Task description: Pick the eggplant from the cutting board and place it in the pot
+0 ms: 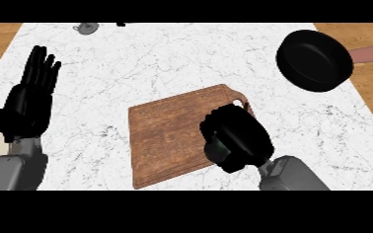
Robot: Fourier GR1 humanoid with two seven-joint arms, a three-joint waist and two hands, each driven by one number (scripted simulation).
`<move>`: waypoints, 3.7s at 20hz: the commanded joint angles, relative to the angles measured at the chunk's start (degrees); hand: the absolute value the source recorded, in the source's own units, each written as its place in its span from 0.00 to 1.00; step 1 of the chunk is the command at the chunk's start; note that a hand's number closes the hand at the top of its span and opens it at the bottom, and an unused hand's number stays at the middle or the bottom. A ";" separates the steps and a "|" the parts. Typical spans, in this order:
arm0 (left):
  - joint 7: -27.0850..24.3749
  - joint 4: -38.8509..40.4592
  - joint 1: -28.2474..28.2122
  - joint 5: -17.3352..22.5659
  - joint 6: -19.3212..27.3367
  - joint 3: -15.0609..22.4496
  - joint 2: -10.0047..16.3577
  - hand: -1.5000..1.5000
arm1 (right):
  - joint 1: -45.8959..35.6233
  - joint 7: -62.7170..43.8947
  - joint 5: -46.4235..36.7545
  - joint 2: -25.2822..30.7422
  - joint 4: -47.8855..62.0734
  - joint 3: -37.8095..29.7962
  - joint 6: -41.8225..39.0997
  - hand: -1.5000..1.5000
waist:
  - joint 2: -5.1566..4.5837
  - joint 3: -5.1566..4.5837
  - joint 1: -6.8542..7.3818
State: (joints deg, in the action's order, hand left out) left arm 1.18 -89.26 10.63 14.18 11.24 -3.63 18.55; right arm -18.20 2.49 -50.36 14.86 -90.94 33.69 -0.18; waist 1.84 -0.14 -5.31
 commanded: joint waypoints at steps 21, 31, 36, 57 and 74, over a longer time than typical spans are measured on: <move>0.79 2.20 5.97 -2.97 -0.87 3.68 -4.36 0.50 | 2.13 -1.30 19.11 23.47 -5.52 -52.02 -7.28 1.00 | -2.11 0.18 5.51; 0.46 -0.03 3.63 -2.95 -2.58 3.25 -4.76 0.50 | -9.16 22.72 19.24 28.52 32.70 -56.37 -1.26 1.00 | -2.24 0.24 6.84; 0.71 0.89 5.46 -2.91 -3.01 1.98 -4.57 0.50 | -19.66 29.07 14.52 29.83 49.11 -54.09 3.74 1.00 | -2.39 0.23 7.30; -1.68 4.26 6.94 -4.44 -4.12 1.85 -5.69 0.50 | -30.11 45.16 13.37 28.72 77.52 -54.80 -5.42 0.00 | -3.02 0.39 7.93; -0.60 1.75 6.39 -4.35 -4.17 1.84 -6.37 0.50 | -32.79 37.01 31.09 38.81 84.56 -72.10 -22.10 0.00 | -3.34 0.54 8.50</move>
State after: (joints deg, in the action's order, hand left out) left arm 1.10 -86.41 17.98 9.73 7.64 -2.21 12.45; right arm -52.27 39.34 -22.09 51.02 -7.14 -35.52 -20.09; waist -1.29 0.30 2.61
